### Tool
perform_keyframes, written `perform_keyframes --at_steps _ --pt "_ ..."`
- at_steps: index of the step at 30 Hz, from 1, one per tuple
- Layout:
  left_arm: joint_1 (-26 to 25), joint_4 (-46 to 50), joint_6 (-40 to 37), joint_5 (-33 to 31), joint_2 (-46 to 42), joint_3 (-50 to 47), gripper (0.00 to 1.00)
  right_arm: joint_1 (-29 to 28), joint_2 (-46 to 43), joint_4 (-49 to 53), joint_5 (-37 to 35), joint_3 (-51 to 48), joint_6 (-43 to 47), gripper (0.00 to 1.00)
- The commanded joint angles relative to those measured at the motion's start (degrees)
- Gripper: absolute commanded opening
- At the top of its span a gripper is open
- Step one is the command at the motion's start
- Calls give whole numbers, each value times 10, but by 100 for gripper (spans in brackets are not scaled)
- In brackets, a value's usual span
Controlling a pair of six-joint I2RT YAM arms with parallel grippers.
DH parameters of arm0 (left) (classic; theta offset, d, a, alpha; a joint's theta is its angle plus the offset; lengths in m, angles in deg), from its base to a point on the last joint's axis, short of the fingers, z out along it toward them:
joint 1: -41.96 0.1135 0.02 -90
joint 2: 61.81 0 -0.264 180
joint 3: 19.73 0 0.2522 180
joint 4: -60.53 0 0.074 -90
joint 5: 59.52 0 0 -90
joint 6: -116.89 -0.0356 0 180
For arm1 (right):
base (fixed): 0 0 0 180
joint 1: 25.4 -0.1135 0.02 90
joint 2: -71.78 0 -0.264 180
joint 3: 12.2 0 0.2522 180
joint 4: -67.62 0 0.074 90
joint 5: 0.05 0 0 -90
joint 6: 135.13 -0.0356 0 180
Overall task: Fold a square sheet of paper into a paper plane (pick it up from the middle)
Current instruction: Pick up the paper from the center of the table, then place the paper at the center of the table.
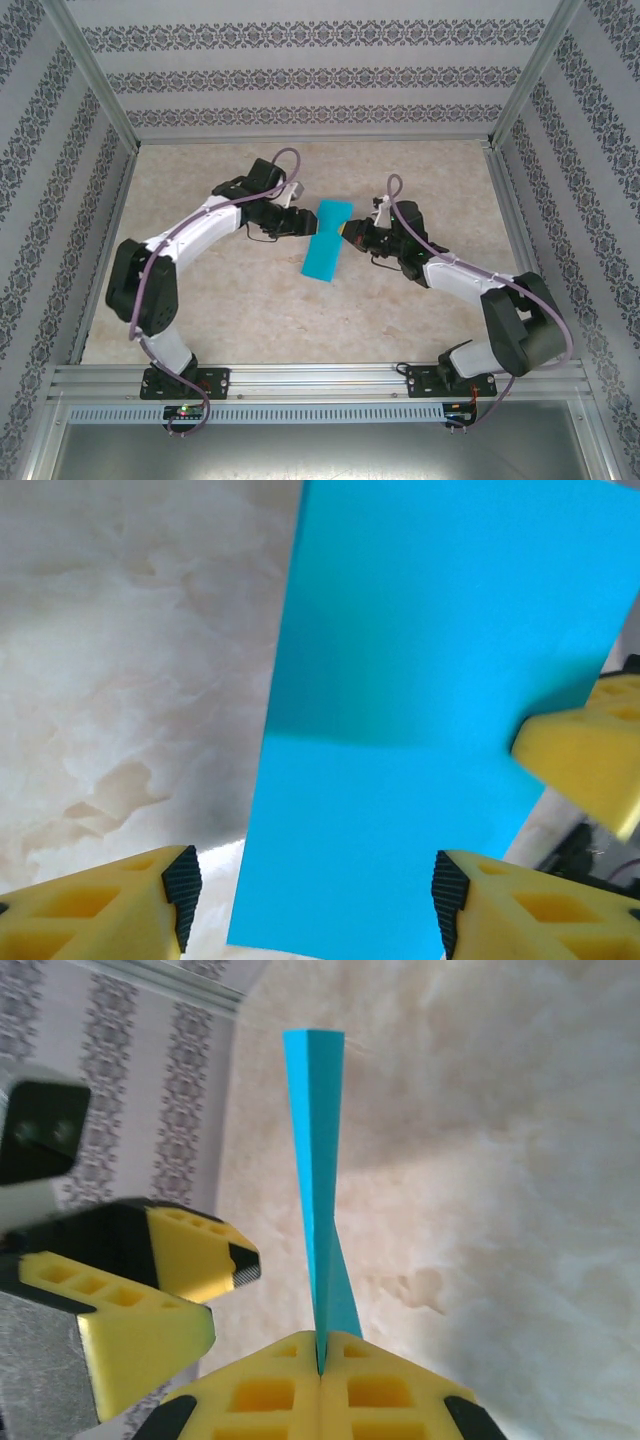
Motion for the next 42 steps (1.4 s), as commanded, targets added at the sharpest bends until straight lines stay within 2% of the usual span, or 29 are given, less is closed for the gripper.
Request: perform_keyframes --at_steps 1,6,15,20,28,42 --pt "11 -65 61 57 -38 -43 68 20 -16 -81 60 -11 -54 0" --pt "12 -129 118 99 -81 -83 69 41 -18 -140 93 -4 -104 0" --pt "13 -136 135 114 -99 -98 69 57 -6 -224 110 -7 -168 0" --pt "14 -134 138 117 -110 -95 69 58 -4 -219 110 -7 -164 0" --pt "19 -51 83 65 -120 -70 69 63 -7 -208 108 -7 -155 0" --pt "18 -65 117 121 -138 -85 67 63 -4 -211 105 -3 -154 0"
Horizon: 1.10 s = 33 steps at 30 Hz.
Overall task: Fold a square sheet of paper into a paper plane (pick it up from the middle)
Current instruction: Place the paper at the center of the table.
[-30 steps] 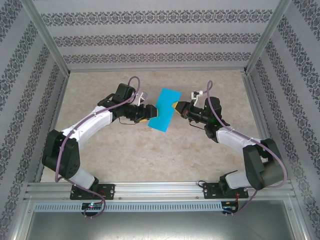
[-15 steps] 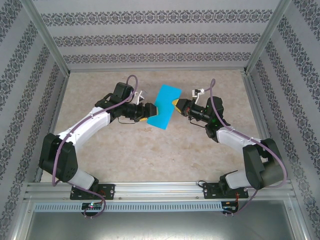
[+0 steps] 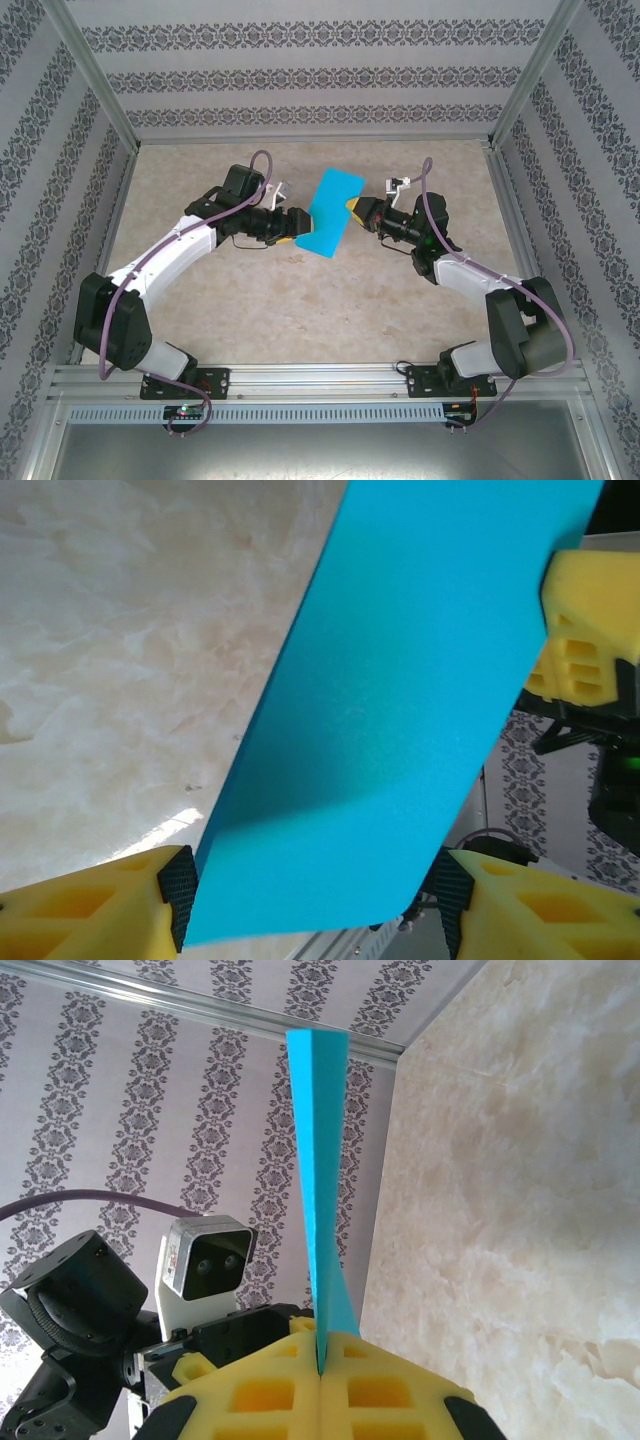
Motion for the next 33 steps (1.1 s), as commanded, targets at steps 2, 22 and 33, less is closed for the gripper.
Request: perform_keyframes --at_steps 2,22,33 --pt "9 7 5 22 -20 2 67 3 3 -20 4 1 9 0" --pt "9 18 -10 34 -4 -4 49 4 6 -69 3 -8 -24 0" --pt "9 45 -27 7 -6 12 19 5 14 -73 10 -12 -24 0"
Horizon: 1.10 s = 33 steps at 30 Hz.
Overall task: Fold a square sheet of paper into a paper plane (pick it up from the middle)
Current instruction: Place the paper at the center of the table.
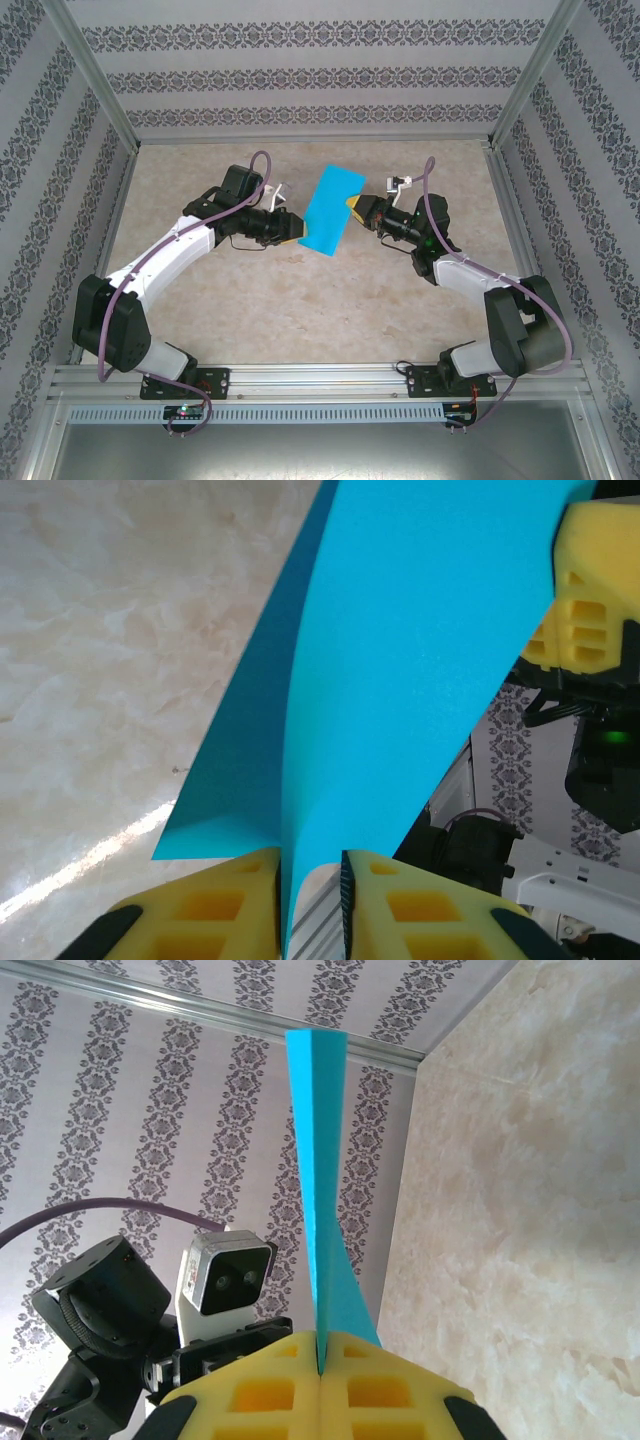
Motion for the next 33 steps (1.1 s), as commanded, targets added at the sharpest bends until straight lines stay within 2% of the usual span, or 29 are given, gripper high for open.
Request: perform_keyframes --at_steps 1,2,6,14,18,26,33 --pt "6 28 -17 -12 -2 11 16 5 10 -26 12 -6 2 0" --pt "6 28 -16 -10 -2 9 11 4 13 -26 13 -5 4 0" --pt "5 26 -9 -14 -11 -10 4 -2 31 -28 17 1 9 0" --pt "5 8 17 -37 -40 -80 4 -25 96 -30 24 25 25 0" --pt "2 -18 40 -50 -47 -125 3 -36 134 -23 24 31 41 6" --pt "-8 -81 91 -81 -32 -184 5 -50 194 7 22 37 80 10" --pt "-34 -128 138 -105 7 -196 5 -50 214 101 10 51 152 19"
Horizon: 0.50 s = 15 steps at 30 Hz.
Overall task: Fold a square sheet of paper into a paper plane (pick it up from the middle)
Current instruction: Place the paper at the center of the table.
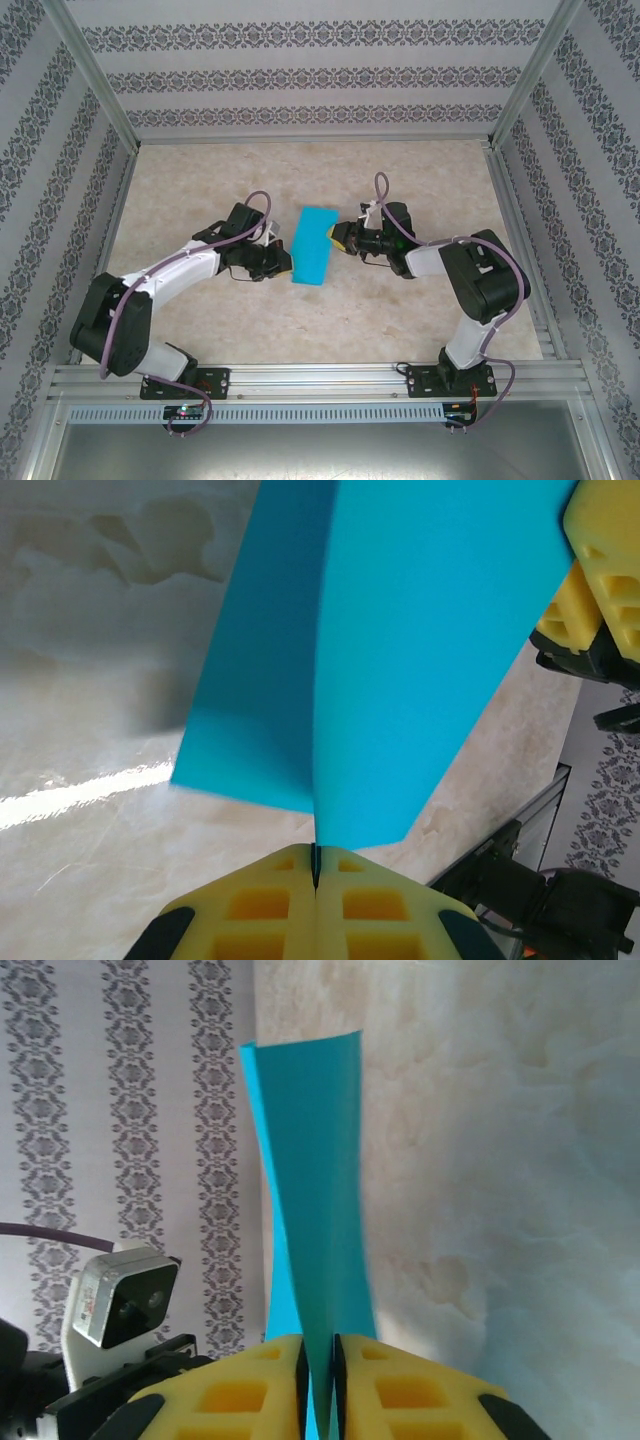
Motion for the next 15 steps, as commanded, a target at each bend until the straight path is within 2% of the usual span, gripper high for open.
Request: perform_keyframes --at_steps 1,7,15 --pt "-17 -53 45 -21 17 -17 5 1 7 67 -18 23 71 20" --pt "-46 -86 80 -41 45 -27 5 8 -9 211 -56 49 166 36" --pt "-72 -111 108 -61 75 -21 5 19 -69 422 -159 83 295 48"
